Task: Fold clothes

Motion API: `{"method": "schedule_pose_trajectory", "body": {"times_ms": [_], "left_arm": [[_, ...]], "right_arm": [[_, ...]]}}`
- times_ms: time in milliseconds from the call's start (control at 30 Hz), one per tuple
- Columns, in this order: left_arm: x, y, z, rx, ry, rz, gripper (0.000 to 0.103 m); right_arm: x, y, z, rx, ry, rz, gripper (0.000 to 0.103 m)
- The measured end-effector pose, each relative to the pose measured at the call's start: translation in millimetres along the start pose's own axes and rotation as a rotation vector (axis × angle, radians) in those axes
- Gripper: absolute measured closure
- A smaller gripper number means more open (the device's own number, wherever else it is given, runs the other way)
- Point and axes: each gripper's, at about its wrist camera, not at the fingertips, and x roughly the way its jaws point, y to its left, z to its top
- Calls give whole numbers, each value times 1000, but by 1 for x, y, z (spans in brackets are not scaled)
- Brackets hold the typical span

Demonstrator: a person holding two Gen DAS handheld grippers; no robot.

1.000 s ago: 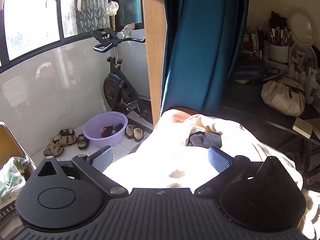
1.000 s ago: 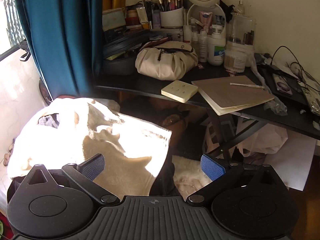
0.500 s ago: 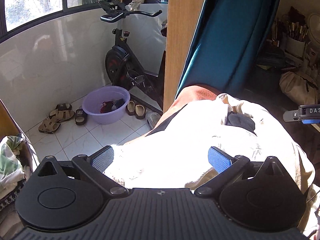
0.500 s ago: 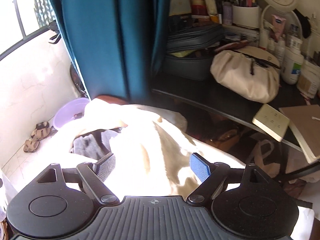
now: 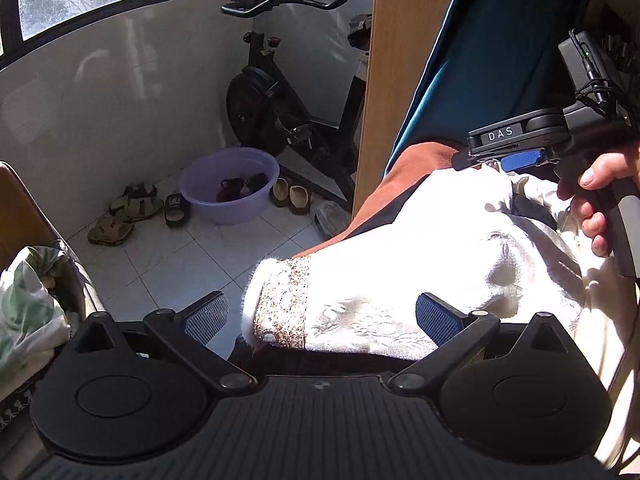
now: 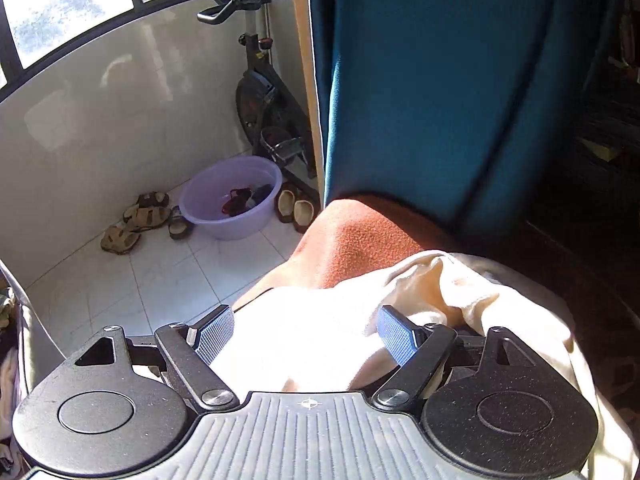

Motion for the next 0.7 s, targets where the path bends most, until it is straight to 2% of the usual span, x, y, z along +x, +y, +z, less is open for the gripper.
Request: {"method": "schedule_pose_trajectory", "body": {"times_ms": [167,233,300,367,400,467,533,700], "left_arm": [[15,16,8,-67,55,-37,1],[21,15,12,-92,77,-71,1],[27,12,16,-115,100,-107,1],[33,8,20,-138,122,-143,1],[36,6,22,-149,133,-161,1],[42,3,27,-172,155,-197,1],[48,-1,31,-194,178,-233,1],[67,-21,32,-254,250,-300,1]], "right_arm": [[-25,15,-32,-329,32,57,30],[-32,16,-50,-439,74,40,30],[-36,15,-67,-492,122,15,32],[-41,13,-83,-519,133,-5,58],[-46,13,-89,-533,115,-16,63],[-57,12,-97,-533,103,-1,88],[-71,12,-103,-528,95,32,92],[-100,9,-130,-588,108,101,94]]}}
